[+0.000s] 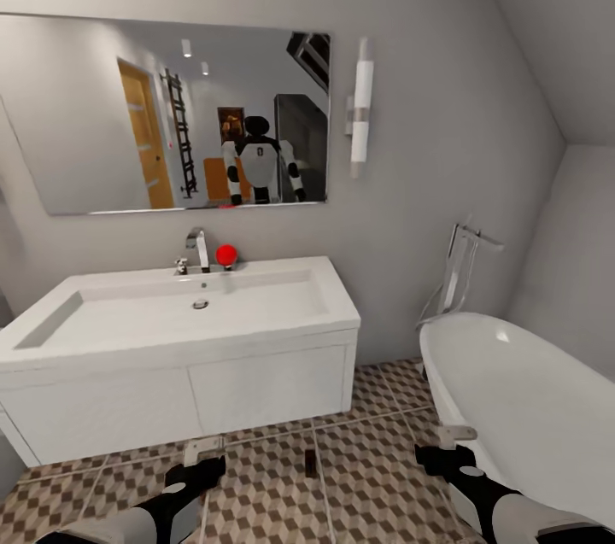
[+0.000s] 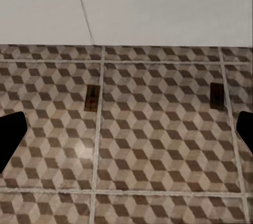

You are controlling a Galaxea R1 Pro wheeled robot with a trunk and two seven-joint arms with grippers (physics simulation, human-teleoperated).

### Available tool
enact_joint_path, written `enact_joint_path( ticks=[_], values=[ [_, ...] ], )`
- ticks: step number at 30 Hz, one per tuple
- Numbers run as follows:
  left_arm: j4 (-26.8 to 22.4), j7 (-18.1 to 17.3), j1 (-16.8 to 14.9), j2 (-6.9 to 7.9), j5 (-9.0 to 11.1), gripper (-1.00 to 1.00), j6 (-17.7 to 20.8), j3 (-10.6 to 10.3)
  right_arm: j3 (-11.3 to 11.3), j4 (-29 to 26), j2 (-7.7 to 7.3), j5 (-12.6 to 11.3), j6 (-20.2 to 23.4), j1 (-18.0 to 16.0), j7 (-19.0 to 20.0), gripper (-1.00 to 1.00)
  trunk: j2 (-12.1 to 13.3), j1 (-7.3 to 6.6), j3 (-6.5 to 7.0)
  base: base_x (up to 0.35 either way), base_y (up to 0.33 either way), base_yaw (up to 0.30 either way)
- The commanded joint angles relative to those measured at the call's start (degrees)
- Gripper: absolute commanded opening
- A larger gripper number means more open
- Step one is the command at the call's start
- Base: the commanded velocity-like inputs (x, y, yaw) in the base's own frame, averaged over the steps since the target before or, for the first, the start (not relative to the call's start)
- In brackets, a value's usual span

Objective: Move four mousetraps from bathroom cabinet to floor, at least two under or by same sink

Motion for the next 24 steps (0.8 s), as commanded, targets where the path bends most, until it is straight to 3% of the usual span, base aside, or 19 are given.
enact_joint_path(
  ticks=[1, 24],
  values=[
    [0.24, 0.10, -0.10, -0.04, 0.36, 1.00, -0.37, -0.49, 0.49, 0.06, 0.01, -0.59, -0.19, -0.04, -0.06, 1.00, 0.37, -0.22, 0.12, 0.000, 0.000, -0.276],
    [0.24, 0.01, -0.10, -0.04, 0.36, 1.00, -0.31, -0.49, 0.44, 0.06, 0.01, -0.58, -0.21, -0.04, -0.06, 1.00, 9.60, -5.28, 4.25, 0.000, 0.000, -0.276]
  ],
)
